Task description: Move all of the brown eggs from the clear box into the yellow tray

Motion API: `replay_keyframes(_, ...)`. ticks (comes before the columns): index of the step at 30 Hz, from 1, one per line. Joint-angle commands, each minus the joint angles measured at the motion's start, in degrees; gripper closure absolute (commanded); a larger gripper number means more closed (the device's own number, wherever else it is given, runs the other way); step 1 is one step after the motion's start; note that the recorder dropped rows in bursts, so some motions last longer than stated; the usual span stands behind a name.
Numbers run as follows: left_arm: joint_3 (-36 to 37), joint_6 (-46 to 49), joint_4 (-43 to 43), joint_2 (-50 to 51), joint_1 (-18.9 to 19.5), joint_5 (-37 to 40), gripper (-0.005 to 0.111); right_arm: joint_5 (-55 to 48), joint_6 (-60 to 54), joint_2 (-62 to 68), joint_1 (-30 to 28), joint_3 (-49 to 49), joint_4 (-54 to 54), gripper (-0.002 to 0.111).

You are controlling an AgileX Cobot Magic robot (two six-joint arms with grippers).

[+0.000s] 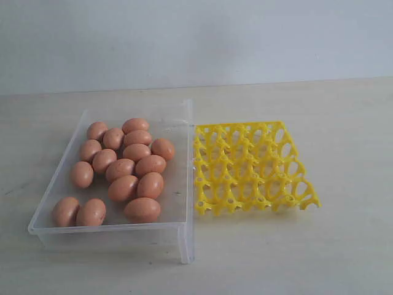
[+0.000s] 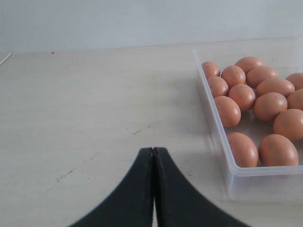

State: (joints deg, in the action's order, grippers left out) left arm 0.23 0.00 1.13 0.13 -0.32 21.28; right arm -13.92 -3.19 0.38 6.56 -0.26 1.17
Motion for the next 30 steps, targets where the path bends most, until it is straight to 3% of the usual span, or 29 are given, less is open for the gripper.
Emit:
replay_keyframes(1, -0.23, 0.00, -0.21, -0.13, -0.27, -0.59, 0.107, 0.83, -0.66, -0.38, 0.12, 0.26, 1.02, 0.079)
replay_keyframes(9, -0.23, 0.00, -0.21, -0.13, -0.27, -0.59, 0.107, 15.77, -1.00, -0.38, 0.12, 0.26, -8.07, 0.079)
replay_keyframes(20, -0.23, 0.00, -0.21, -0.13, -0.27, -0.59, 0.107, 3.05, 2.23, -0.33, 0.12, -9.84, -10.09, 0.079)
replay_keyframes(25, -0.23, 0.00, -0.21, -0.13, -0.27, -0.59, 0.107, 2.73, 6.94, 7.07, 0.12, -14.69, -10.22, 0.079)
replay_keyframes(30, -0.23, 0.00, -0.21, -0.13, -0.27, -0.59, 0.107, -4.45, 12.21, 20.54, 0.12, -23.73, -9.17, 0.079)
